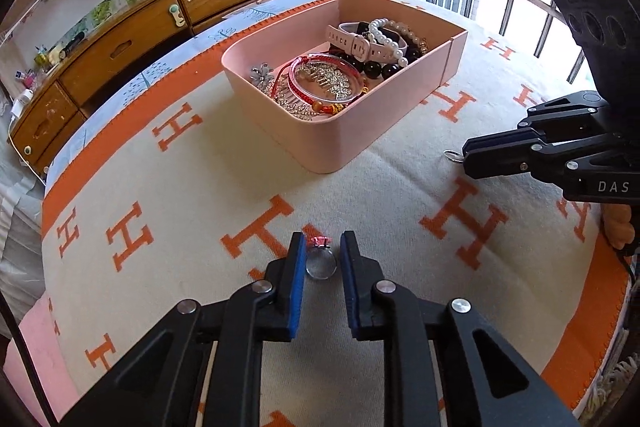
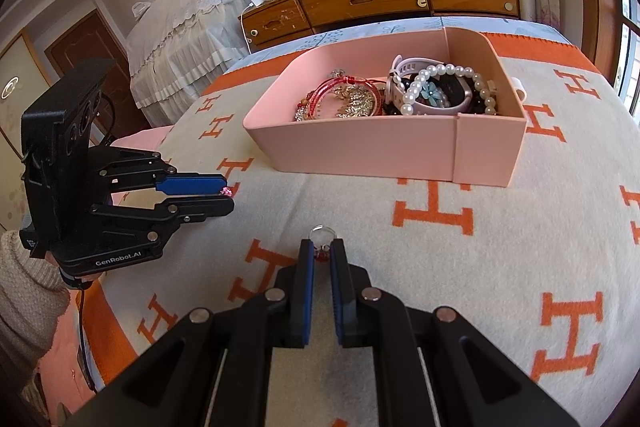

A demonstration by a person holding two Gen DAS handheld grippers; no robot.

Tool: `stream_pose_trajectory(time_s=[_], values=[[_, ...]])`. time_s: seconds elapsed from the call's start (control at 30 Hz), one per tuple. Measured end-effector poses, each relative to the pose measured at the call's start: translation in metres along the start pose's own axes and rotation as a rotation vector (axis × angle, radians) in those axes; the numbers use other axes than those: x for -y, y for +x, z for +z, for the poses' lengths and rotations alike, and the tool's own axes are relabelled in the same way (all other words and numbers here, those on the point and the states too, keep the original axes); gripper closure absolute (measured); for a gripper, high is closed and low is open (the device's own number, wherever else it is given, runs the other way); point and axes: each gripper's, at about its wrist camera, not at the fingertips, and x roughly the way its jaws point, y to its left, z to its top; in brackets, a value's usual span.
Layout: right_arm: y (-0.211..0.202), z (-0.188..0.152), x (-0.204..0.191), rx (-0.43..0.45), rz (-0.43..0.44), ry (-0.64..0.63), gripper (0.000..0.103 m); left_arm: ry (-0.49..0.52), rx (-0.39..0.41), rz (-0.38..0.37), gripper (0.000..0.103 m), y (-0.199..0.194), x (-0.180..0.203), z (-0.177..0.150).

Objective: Organize jewelry
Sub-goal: 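Grasp the pink-stone ring with the left tool while the right tool holds its ring, then carry both rings into the pink box and open both tools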

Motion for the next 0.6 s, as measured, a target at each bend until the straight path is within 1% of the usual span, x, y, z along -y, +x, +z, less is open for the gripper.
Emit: stream_pose_trajectory(time_s=[0.1,0.13,0.17,0.33,0.47,0.6], values=[[0.000,0.000,0.000,-0.001,-0.003,-0.002,0.095,-0.022,0.001,-0.001,0.090,0.001,-0.001,0.000],[-0.001,0.000,0.000,-0.001,-0.005,-0.002,0.095,-0.030,0.006,0.002,0.092,0.001,-0.001,0.000],[-0.001,0.000,0.000,0.000,-0.007,-0.003,0.095,-0.038,0.008,0.005,0.097,0.001,0.000,0.001],[-0.007,0.000,-0.005,0.014,-0.009,-0.013,0.095,-0.050,0.038,0.026,0.097,-0.005,0.008,0.002],[-0.018,0.003,-0.010,0.047,-0.011,-0.031,0.095,-0.038,0.076,0.032,0.097,-0.019,0.015,0.005],[-0.029,0.009,-0.015,0.075,-0.007,-0.041,0.095,-0.047,0.116,0.044,0.097,-0.036,0.017,0.014]])
